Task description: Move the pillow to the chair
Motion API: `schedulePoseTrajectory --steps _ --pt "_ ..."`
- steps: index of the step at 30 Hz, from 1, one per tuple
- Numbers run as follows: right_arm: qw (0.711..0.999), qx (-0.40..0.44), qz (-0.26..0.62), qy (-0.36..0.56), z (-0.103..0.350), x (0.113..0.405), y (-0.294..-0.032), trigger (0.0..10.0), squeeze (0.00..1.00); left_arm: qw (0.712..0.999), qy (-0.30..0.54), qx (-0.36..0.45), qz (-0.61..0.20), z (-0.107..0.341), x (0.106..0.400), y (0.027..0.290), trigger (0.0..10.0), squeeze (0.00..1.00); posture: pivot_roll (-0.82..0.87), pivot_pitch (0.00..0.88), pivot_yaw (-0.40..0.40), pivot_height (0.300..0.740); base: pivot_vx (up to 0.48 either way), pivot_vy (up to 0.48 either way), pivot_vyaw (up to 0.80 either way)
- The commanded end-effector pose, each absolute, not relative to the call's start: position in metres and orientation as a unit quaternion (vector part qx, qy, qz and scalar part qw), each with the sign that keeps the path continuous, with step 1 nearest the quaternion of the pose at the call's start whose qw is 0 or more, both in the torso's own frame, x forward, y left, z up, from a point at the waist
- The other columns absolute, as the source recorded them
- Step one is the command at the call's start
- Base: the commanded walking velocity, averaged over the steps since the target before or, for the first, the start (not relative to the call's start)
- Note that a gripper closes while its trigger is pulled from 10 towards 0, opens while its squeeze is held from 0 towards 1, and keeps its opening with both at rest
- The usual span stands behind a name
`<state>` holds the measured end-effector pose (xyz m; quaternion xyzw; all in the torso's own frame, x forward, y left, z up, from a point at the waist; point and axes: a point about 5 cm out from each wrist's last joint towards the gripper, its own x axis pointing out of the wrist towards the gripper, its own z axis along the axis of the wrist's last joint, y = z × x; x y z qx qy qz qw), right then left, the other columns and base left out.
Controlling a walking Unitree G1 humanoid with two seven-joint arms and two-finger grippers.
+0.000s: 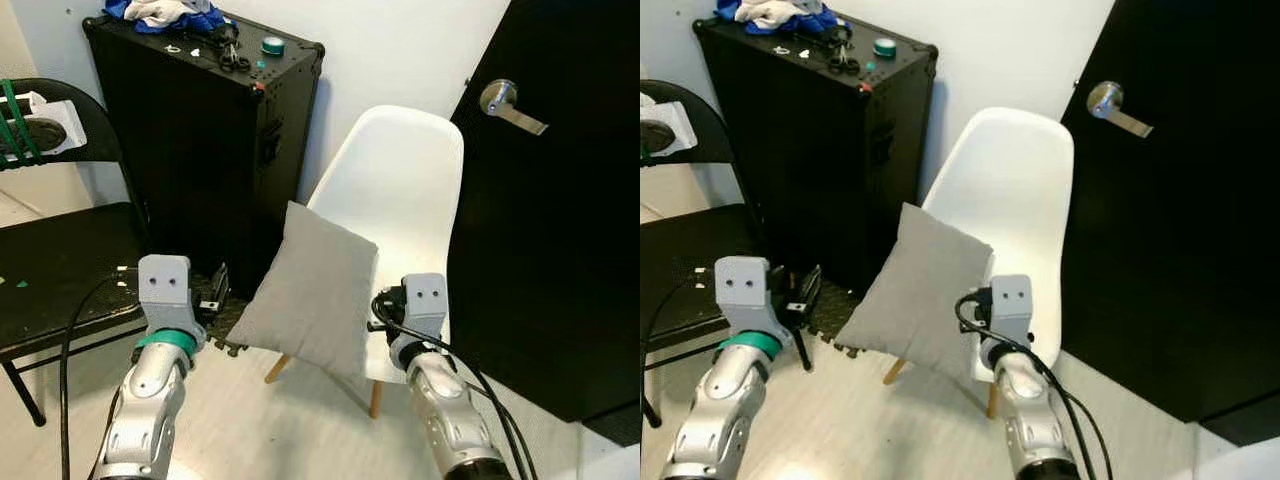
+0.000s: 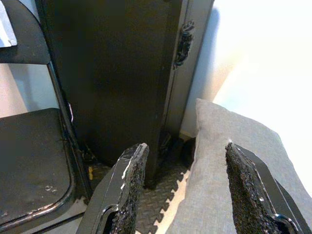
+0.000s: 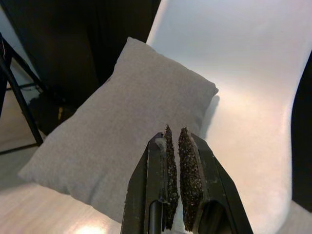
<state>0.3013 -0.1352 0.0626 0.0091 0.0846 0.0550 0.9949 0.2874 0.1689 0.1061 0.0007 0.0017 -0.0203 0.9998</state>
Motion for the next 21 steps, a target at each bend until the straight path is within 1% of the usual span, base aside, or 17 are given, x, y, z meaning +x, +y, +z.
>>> schedulePoseTrajectory --steps 1,5,8,12,21 --pt "0.994 0.0 0.052 0.095 0.057 0.299 -0.139 10.0 0.0 0.999 0.012 0.006 -0.034 0.102 0.284 0.164 10.0 0.0 0.13 0.0 -0.099 0.74 0.0 0.0 0.0" --pt "0.995 0.004 0.038 0.092 0.054 0.296 -0.138 10.0 0.0 0.999 0.001 0.039 -0.031 0.1 0.283 0.164 10.0 0.0 0.12 0.0 -0.075 0.74 0.0 0.0 0.0" --pt "0.996 -0.002 0.033 0.083 0.056 0.295 -0.137 10.0 0.0 0.999 0.0 0.038 -0.026 0.099 0.284 0.164 10.0 0.0 0.12 0.0 -0.057 0.74 0.0 0.0 0.0" --pt "0.997 -0.007 0.02 0.07 0.059 0.295 -0.139 10.0 0.0 0.999 -0.011 0.034 -0.036 0.106 0.293 0.16 10.0 0.0 0.11 0.0 -0.033 0.74 0.0 0.0 0.8" --pt "0.998 -0.029 0.02 0.061 0.062 0.299 -0.14 10.0 0.0 0.999 -0.007 0.026 -0.019 0.108 0.301 0.162 10.0 0.0 0.1 0.0 -0.036 0.74 0.0 0.0 0.8"
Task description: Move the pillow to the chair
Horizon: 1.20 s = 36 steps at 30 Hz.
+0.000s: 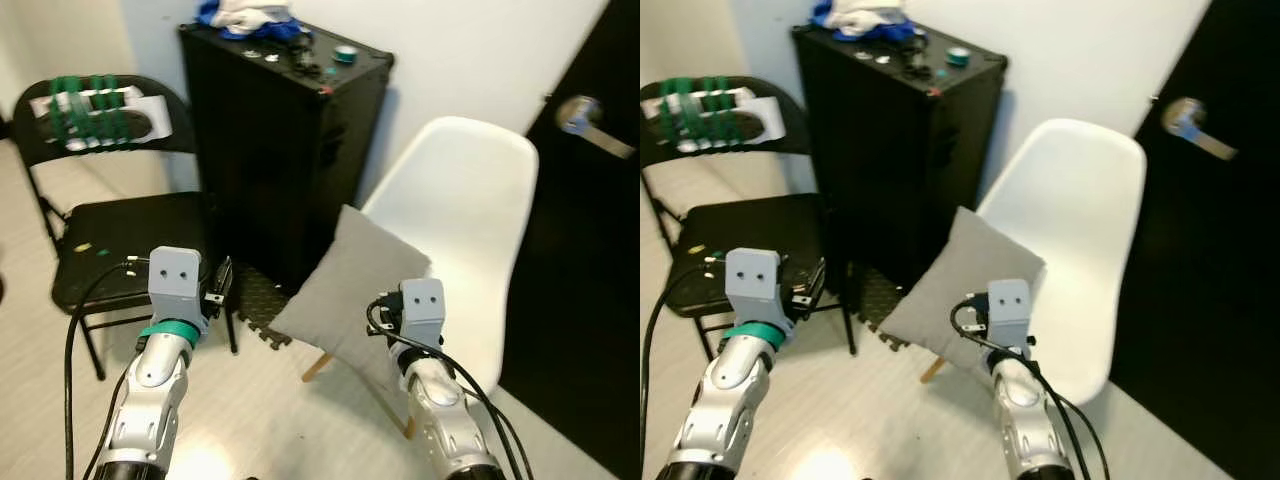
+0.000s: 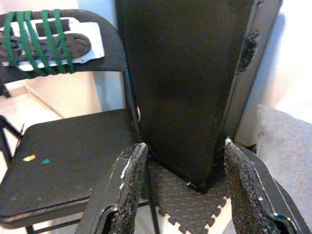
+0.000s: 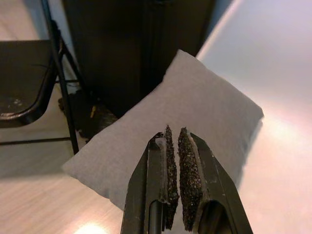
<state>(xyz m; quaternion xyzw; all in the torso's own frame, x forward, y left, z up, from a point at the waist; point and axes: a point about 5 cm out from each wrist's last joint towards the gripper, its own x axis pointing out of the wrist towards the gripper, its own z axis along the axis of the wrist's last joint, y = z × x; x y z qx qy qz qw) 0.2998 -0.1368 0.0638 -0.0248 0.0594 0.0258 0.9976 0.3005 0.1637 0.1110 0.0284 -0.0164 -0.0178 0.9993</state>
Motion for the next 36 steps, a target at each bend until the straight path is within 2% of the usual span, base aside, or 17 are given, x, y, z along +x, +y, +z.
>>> schedulePoseTrajectory --steps 1,13,26,36 --pt "0.998 -0.032 0.021 0.059 0.063 0.3 -0.139 10.0 0.0 0.999 -0.007 0.039 -0.025 0.108 0.299 0.16 10.0 0.0 0.11 0.0 -0.037 0.74 0.0 0.0 0.8" --pt "0.997 -0.035 0.026 0.062 0.061 0.299 -0.134 10.0 0.0 0.999 0.009 0.045 -0.03 0.1 0.296 0.159 10.0 0.0 0.09 0.0 -0.021 0.74 0.0 0.0 0.8" --pt "0.996 -0.043 0.033 0.07 0.059 0.299 -0.137 10.0 0.0 0.999 0.019 0.038 -0.017 0.099 0.297 0.161 10.0 0.0 0.09 0.002 -0.05 0.74 0.0 0.0 0.8" --pt "0.996 -0.043 0.045 0.067 0.062 0.303 -0.131 10.0 0.0 0.999 0.019 0.041 -0.019 0.099 0.292 0.165 10.0 0.0 0.1 0.003 -0.043 0.74 0.0 0.0 0.8"
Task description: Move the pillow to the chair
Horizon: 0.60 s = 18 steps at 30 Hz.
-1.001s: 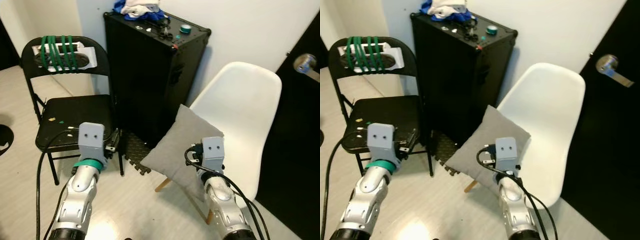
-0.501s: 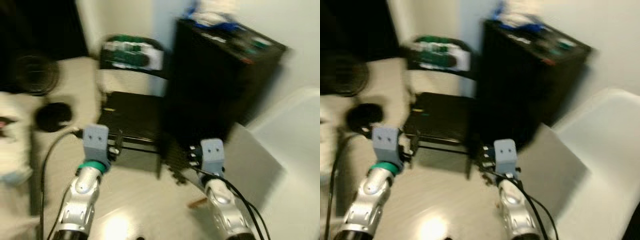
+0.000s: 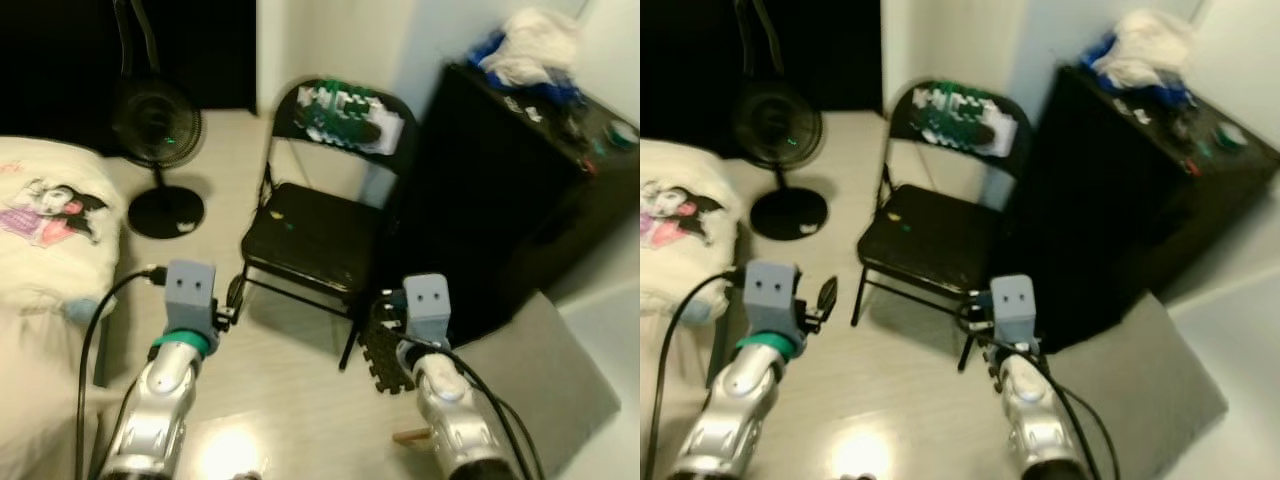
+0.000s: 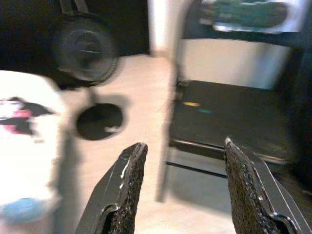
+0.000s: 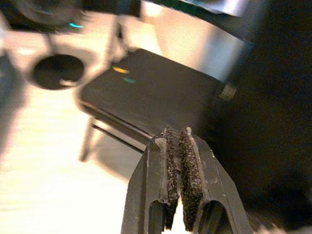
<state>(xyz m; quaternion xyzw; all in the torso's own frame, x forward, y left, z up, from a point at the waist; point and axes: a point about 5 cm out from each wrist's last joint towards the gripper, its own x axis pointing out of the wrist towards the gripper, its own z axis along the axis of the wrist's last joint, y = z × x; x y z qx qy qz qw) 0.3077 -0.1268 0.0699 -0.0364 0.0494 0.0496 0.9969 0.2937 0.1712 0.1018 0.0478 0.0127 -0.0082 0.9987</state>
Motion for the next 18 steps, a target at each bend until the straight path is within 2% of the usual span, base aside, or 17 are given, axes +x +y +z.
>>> schedulePoseTrajectory --steps 1,18 --pt "0.996 -0.043 0.045 0.067 0.0613 0.3032 -0.1311 10.0 0.0 0.999 0.019 0.04 -0.021 0.0992 0.2923 0.1639 10.0 0.0 0.1 0.003 -0.043 0.74 0.0 0.0 0.8" --pt "0.996 -0.041 0.042 0.068 0.0592 0.3011 -0.1317 10.0 0.0 0.999 0.023 0.043 -0.01 0.0997 0.2925 0.1693 10.0 0.0 0.09 0.006 -0.03 0.74 0.0 0.0 0.8"
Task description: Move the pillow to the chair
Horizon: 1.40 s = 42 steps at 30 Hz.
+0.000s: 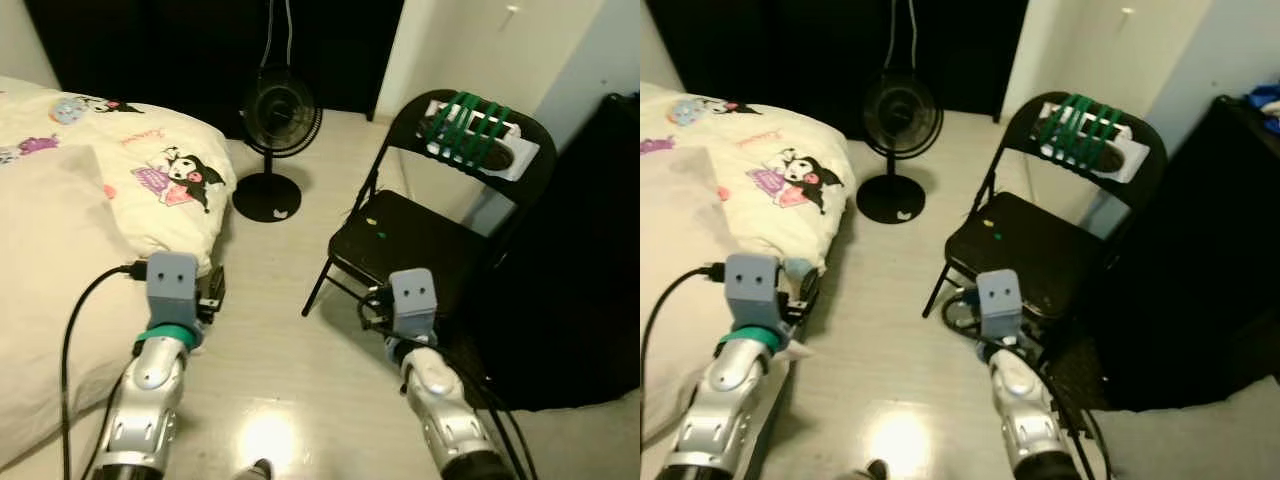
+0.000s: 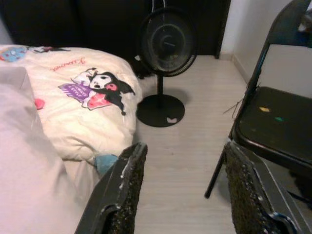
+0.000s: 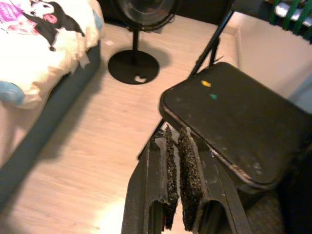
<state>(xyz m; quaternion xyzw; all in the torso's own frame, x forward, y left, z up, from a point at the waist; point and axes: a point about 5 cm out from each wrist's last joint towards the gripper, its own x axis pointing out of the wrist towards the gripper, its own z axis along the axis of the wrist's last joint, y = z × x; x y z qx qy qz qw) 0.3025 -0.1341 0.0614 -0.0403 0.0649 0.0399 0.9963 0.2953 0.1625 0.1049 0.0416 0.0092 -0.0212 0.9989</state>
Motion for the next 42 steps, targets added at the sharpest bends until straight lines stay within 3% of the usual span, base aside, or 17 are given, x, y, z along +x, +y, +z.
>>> schedulePoseTrajectory --steps 1,17,42 --pt "0.996 -0.041 0.042 0.068 0.059 0.301 -0.132 10.0 0.0 0.999 0.023 0.043 -0.01 0.1 0.293 0.169 10.0 0.0 0.09 0.006 -0.03 0.74 0.0 0.0 0.8" --pt "0.996 -0.042 0.04 0.07 0.058 0.298 -0.132 10.0 0.0 0.997 0.056 0.04 0.019 0.097 0.298 0.174 10.0 0.0 0.08 0.013 -0.027 0.74 0.0 0.0 0.8" --pt "0.996 -0.039 0.035 0.075 0.059 0.302 -0.138 10.0 0.0 0.997 0.049 0.061 -0.005 0.099 0.296 0.164 10.0 0.0 0.09 0.018 -0.047 0.74 0.0 0.0 0.8"
